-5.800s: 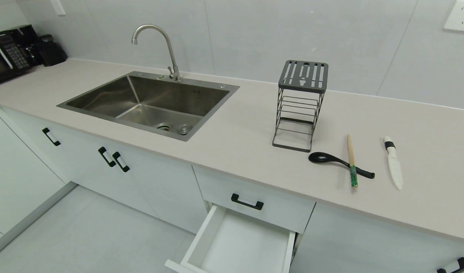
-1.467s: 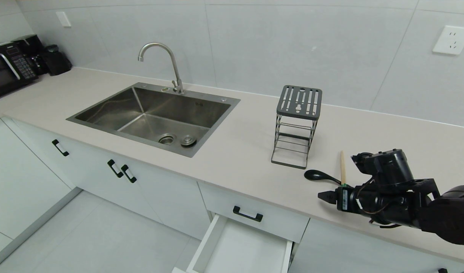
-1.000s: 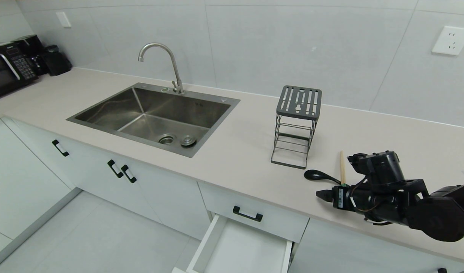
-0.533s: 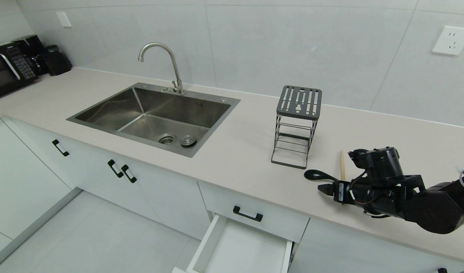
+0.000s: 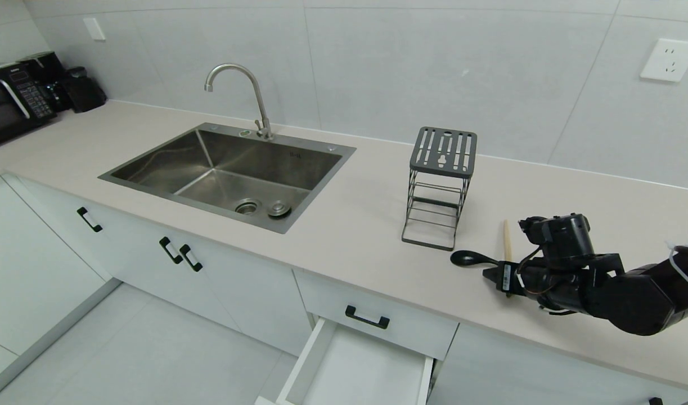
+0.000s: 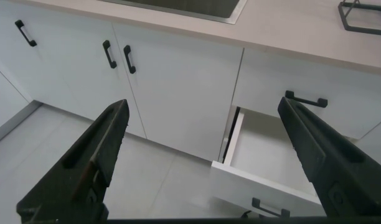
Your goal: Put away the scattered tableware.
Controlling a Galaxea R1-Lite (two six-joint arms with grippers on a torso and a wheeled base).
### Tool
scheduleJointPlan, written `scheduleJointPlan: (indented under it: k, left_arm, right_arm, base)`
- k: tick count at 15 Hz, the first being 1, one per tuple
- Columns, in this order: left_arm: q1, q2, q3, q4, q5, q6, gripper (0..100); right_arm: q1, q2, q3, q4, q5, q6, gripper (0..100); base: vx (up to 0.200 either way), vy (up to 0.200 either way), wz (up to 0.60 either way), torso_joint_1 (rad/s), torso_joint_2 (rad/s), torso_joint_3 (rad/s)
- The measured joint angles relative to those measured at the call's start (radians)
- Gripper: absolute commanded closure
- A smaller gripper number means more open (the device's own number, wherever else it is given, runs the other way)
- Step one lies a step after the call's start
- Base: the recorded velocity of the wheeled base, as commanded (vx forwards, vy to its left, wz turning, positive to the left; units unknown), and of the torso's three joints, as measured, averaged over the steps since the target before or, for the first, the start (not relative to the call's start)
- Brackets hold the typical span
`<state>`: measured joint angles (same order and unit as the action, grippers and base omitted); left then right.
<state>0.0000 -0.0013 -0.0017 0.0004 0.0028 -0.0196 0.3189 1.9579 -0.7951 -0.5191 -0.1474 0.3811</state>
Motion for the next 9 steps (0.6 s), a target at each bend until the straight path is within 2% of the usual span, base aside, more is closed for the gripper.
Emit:
scheduleJointPlan:
  k: [3,5,9]
  left_arm:
    - [0.0,0.0,0.0,0.0,0.0,0.0,0]
    - [-0.001,0.0,0.0,0.0,0.0,0.0,0]
    - [0.0,0.0,0.0,0.0,0.0,0.0,0]
  right_arm:
    - [-0.048,0.005,-0.001,0.0,0.005,-0.005,100]
    - [-0.114,0.001,0.002,0.0,0.006,-0.029,100]
    - [-0.137,-0.051,0.018,0.003,0.008,-0.032,100]
  base:
    - [0.0,0.0,0.0,0.0,0.0,0.0]
    - [0.0,0.0,0.0,0.0,0.0,0.0]
    - [0.0,0.0,0.0,0.0,0.0,0.0]
